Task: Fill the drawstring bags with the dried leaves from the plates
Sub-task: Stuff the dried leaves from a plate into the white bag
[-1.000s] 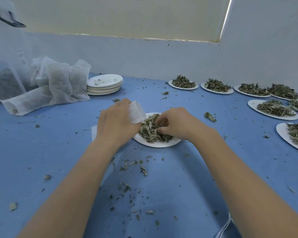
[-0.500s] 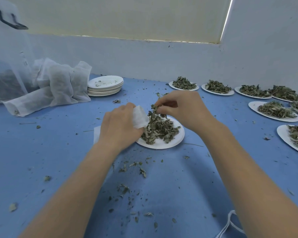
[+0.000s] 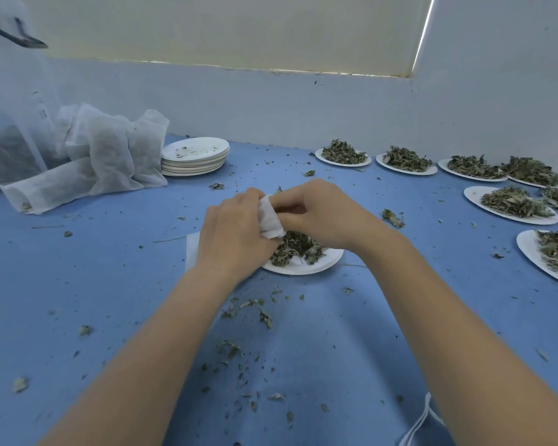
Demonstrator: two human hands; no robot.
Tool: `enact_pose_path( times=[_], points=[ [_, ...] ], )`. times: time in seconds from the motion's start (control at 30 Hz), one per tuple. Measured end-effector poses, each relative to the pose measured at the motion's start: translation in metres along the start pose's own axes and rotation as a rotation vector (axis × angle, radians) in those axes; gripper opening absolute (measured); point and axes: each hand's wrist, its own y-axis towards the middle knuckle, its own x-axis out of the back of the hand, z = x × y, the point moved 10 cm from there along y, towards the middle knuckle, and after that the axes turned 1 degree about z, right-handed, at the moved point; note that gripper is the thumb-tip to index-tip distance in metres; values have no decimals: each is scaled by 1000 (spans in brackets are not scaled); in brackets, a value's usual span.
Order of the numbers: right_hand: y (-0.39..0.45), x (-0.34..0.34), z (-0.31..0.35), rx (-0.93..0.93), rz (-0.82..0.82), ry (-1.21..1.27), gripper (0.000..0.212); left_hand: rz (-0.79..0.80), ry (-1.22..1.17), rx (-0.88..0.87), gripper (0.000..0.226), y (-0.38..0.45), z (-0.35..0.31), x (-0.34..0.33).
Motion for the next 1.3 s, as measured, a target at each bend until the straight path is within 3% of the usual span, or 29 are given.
enact_pose_path(
  times=[0.07, 0.17, 0.3, 0.4, 0.47, 0.53, 0.6, 0.77, 0.9, 1.03, 1.13, 1.3],
  points=[
    [-1, 1, -1, 7, 19, 90, 23, -8, -35, 19, 44, 0, 1, 2],
    [-2, 13, -6, -16, -158, 251, 27, -22, -95, 44, 47, -1, 2, 5],
    [-3, 22, -8, -16, -394, 77, 32, -30, -152, 25, 46, -2, -1, 5],
    [0, 17, -18, -95, -355, -107, 40, -51, -167, 9, 48, -3, -3, 7],
    [1, 10, -26, -145, -254, 8, 43, -61, -165, 20, 51, -2, -1, 8],
    [-2, 5, -29, -182, -191, 240, 33, -67, -155, 40, 48, -2, 4, 8],
    [-4, 9, -29, -190, -185, 289, 21, -68, -154, 64, 45, -1, 8, 9],
    [-4, 22, -21, -112, -225, 281, 21, -49, -109, 64, 42, 1, 11, 7],
    [-5, 27, -8, -18, -292, 135, 24, -34, -110, 77, 39, 2, 12, 4],
    [-5, 30, 1, 58, -328, 104, 38, -15, -144, 72, 39, 2, 12, 2],
    [-5, 27, 4, 80, -327, 73, 25, -12, -203, 89, 33, 2, 14, 1],
    [-14, 34, 13, 203, -508, -2, 10, -22, -308, 166, 33, 2, 23, 1]
  ],
)
